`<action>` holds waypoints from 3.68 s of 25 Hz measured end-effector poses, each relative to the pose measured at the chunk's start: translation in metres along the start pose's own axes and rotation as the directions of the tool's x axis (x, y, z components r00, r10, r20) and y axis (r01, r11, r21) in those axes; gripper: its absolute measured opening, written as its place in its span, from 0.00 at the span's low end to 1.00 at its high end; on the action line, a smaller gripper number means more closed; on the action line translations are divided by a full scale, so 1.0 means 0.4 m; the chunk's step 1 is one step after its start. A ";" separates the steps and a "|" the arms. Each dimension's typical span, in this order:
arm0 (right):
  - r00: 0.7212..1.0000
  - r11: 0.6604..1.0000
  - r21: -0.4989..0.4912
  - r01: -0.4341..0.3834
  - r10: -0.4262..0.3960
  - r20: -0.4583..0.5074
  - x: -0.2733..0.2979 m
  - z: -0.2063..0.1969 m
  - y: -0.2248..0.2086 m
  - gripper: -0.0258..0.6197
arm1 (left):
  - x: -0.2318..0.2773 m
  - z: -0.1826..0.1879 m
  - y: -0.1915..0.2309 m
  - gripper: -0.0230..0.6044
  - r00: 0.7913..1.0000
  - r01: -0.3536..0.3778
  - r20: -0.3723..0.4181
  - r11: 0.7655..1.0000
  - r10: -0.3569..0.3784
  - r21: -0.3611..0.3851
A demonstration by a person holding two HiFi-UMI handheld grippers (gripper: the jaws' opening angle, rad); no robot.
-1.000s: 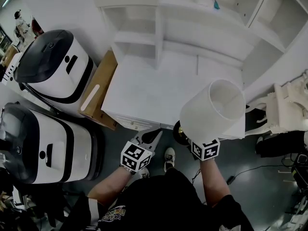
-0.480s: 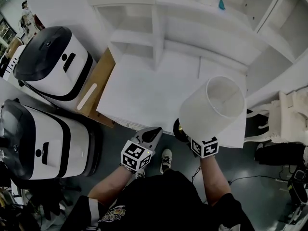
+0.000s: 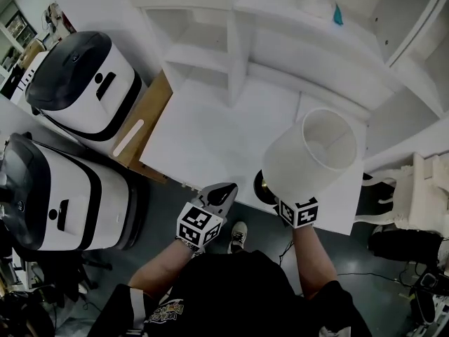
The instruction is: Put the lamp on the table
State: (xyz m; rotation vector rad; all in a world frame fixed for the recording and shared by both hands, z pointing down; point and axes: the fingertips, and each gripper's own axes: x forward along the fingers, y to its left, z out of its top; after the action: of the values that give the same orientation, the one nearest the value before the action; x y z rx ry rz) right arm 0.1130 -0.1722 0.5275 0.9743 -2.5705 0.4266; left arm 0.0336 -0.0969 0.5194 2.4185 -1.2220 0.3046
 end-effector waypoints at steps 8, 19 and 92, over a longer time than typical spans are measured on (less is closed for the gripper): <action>0.999 0.999 -0.022 -0.046 0.046 0.003 0.039 0.019 -0.059 0.18 | 0.043 0.020 0.009 0.05 0.998 -0.057 0.005 0.998 0.057 -0.010; 0.999 0.999 -0.021 -0.036 0.036 0.005 0.085 0.040 -0.086 0.18 | 0.064 0.035 0.038 0.05 0.999 -0.051 -0.005 0.999 0.051 -0.001; 0.984 0.984 0.009 0.175 -0.176 0.043 0.716 0.109 -0.412 0.18 | 0.318 0.080 0.457 0.05 0.965 0.243 -0.115 0.968 -0.235 0.060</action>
State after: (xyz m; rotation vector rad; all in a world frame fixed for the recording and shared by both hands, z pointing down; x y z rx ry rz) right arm 0.0154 -0.4716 0.6364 1.2129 -2.4948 0.3675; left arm -0.0383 -0.2997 0.5858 2.5442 -0.8760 0.4070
